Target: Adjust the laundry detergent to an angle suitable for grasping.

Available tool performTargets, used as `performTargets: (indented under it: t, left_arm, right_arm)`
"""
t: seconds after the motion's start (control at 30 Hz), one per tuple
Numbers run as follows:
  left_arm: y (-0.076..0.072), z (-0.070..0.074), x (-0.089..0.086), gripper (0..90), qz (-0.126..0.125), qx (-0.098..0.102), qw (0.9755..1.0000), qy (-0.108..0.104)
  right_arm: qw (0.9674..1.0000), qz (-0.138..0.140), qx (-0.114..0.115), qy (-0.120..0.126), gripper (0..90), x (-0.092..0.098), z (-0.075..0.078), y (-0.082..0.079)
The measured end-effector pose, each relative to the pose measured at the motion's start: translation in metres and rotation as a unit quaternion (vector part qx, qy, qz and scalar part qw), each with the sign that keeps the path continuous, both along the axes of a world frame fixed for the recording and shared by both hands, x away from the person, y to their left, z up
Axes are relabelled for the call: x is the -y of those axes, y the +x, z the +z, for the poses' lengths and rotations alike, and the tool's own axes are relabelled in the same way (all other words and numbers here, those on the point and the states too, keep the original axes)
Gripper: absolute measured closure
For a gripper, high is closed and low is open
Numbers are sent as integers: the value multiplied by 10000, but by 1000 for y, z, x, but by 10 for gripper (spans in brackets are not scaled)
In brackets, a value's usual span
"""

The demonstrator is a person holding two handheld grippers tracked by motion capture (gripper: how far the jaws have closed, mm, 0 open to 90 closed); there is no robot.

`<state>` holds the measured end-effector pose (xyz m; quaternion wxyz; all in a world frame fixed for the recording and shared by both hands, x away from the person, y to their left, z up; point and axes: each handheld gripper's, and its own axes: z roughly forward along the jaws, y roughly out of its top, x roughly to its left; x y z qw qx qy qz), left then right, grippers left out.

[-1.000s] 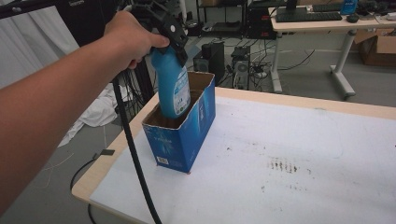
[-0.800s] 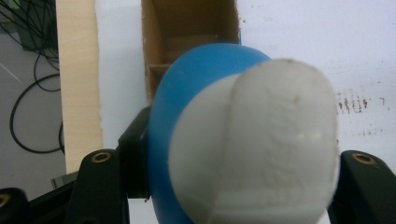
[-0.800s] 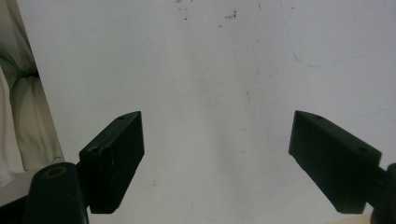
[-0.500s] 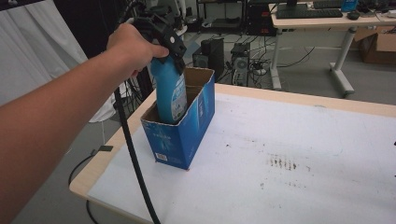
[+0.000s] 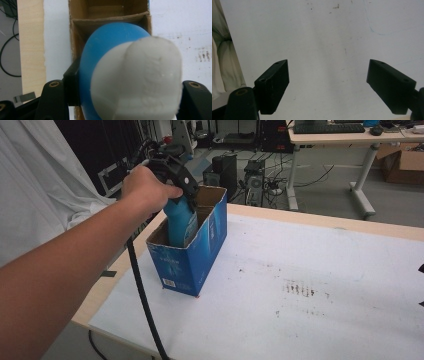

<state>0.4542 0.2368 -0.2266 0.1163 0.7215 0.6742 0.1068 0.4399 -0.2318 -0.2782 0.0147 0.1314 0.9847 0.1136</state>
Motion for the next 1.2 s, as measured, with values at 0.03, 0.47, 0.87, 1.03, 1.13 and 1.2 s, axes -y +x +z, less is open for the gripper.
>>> performTargets:
  t: [0.03,0.47,0.87,1.03,1.13,1.2]
  left_arm:
    - [1,-3,1,379,-1,-17,10000,16]
    - [6,-31,1,379,14,-109,9999,24]
    - [7,-46,-3,379,67,-187,9998,-12]
    - [7,-51,-4,379,64,-219,9997,7]
    - [7,-53,-4,379,81,-223,9997,-5]
    - [7,-54,-5,378,103,-224,9997,-29]
  right_arm:
    - [10000,2,0,15,181,0,-1,0]
    - [9999,-20,-95,-63,181,-1,-8,3]
    - [9999,-24,-117,-67,180,-3,-11,5]
    - [9999,-19,-122,-74,180,-3,-11,4]
    - [9999,-22,-119,-79,180,-2,-10,4]
    - [9999,-29,-116,-78,180,-2,-10,4]
